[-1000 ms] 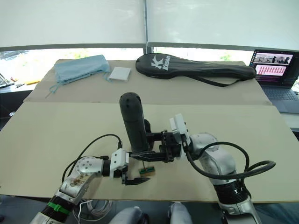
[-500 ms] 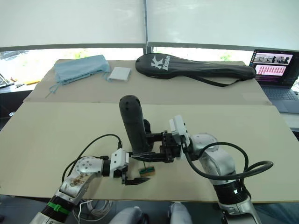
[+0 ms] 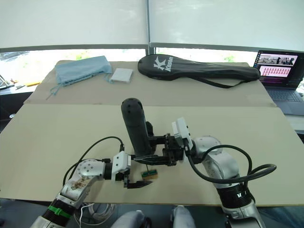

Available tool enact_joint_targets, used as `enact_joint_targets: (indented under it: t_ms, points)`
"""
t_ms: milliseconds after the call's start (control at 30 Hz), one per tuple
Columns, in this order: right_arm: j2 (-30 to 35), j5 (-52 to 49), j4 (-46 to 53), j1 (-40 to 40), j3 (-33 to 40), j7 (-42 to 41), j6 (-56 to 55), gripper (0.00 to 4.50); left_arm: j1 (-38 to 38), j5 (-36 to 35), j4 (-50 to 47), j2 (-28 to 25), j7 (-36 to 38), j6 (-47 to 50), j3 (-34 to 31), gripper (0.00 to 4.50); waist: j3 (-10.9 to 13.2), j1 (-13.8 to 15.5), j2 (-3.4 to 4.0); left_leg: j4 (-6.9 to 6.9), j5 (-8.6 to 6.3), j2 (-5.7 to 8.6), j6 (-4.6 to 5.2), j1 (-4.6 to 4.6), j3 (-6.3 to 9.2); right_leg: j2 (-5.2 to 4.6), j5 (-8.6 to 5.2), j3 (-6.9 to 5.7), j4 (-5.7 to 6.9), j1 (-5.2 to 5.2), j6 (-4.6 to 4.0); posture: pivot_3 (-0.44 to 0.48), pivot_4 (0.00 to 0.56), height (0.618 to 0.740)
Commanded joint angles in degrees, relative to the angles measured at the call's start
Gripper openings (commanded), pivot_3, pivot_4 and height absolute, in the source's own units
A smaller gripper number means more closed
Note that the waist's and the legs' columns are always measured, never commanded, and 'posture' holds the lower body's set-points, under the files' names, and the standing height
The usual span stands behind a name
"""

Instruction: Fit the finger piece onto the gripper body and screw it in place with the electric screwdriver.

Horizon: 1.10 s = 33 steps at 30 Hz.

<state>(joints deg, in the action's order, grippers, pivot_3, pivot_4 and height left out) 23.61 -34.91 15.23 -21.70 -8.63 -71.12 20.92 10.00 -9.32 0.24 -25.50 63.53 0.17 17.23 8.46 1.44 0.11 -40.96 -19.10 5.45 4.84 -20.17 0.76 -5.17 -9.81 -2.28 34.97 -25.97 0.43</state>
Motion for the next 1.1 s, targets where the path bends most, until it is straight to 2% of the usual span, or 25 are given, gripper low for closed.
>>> enact_joint_targets:
  t_ms: [33,1100]
  points:
    - [-0.5,-0.7,1.2,-0.4,0.3,-0.5,-2.3,1.92,-1.5,1.5,2.4,-0.1,-0.4,1.7,2.4,4.4,0.0,0.0,0.0,0.0,0.0,0.0,0.0,0.0,0.0,0.0,0.0,0.0,0.0,0.0,0.0,0.0,0.15,0.74]
    - [0.0,0.3,0.2,0.2,-0.1,-1.0,-3.3,1.92,-1.5,1.2,0.7,-0.2,-0.7,3.3,2.2,4.4,0.0,0.0,0.0,0.0,0.0,0.0,0.0,0.0,0.0,0.0,0.0,0.0,0.0,0.0,0.0,0.0,0.15,0.74]
